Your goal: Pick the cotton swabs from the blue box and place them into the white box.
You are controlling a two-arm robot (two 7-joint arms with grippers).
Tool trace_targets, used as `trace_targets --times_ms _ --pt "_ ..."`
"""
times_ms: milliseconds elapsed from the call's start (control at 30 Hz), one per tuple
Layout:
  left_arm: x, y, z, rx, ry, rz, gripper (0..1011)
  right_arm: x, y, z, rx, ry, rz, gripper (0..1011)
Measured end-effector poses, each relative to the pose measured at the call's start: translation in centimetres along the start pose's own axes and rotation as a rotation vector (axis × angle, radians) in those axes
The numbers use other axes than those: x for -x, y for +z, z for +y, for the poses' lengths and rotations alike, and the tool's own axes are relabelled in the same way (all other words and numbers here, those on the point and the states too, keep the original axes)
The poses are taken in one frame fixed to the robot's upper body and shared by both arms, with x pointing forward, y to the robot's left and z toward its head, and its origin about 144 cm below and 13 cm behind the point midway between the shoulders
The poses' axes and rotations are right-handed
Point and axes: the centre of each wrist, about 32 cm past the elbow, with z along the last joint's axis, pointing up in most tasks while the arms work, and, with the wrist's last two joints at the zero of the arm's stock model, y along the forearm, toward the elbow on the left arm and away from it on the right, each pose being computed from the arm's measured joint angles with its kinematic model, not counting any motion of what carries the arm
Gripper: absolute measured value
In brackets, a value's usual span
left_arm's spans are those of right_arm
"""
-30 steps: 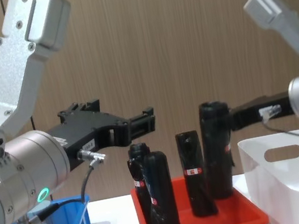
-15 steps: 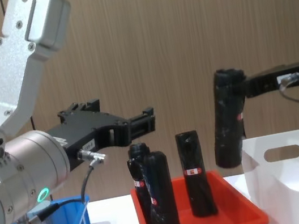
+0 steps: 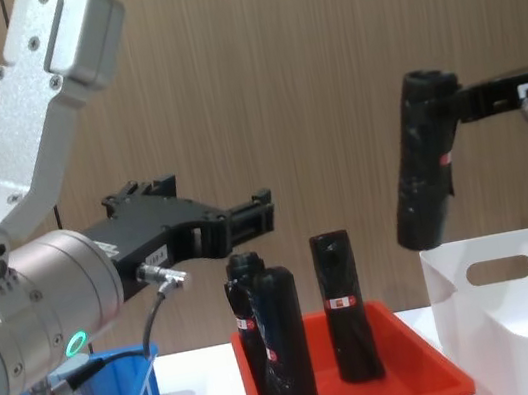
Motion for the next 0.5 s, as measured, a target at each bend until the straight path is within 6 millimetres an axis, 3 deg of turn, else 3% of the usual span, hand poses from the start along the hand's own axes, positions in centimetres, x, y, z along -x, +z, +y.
trace_targets --times_ms 500 --pt "0.0 0.0 0.0 0.000 0.000 0.000 1004 -1.6 0.4 -3.8 -0.020 -0.073 -0.022 427"
